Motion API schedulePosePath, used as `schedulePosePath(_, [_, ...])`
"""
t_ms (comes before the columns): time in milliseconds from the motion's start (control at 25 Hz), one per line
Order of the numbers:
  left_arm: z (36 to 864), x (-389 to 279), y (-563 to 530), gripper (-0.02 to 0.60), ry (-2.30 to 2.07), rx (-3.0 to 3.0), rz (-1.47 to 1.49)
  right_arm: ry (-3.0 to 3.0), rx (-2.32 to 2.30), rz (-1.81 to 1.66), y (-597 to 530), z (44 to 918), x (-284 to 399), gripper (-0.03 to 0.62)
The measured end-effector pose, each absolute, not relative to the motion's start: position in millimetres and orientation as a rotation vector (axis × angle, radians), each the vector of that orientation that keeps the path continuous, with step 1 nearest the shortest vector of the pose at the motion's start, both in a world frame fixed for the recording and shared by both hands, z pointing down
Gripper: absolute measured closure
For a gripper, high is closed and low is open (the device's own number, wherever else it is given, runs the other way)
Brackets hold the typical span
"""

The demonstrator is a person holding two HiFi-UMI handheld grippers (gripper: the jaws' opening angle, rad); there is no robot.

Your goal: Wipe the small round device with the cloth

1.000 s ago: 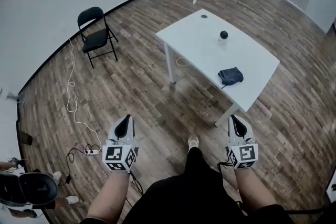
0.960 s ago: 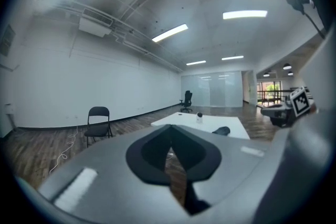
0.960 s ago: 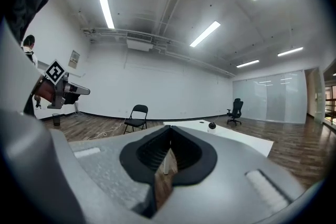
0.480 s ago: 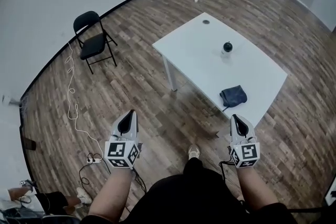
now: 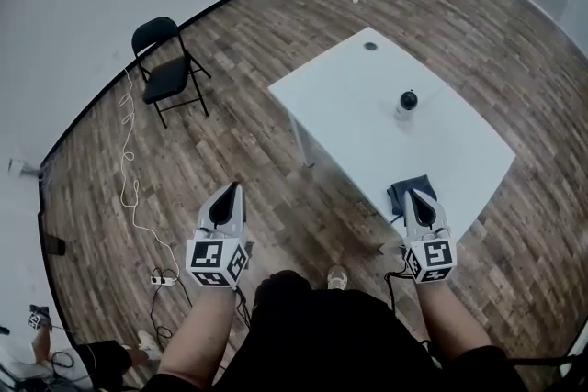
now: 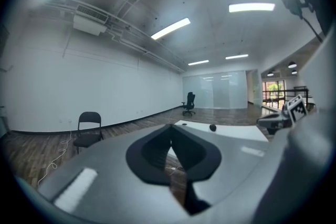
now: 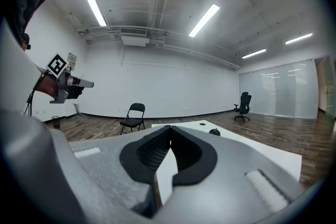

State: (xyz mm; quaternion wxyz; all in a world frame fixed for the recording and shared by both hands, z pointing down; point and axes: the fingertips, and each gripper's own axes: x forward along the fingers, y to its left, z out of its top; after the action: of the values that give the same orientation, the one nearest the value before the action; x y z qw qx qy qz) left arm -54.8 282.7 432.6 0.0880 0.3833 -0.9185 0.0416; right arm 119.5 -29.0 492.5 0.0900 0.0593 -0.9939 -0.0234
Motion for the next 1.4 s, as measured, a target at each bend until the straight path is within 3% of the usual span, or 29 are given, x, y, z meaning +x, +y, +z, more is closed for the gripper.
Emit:
schedulePosePath(600, [453.5,-144.5,246.2,0.574,-2.696,1.271,0.168,-2.901,0.31,-0.176,-56.1,500.4,71.6,0.592])
schedulePosePath(1400, [474.5,-248.8,72.8,0.574,-2.337,1.776,0.164,-2.71,0.731,-0.093,-90.9,496.3,37.8,0.592])
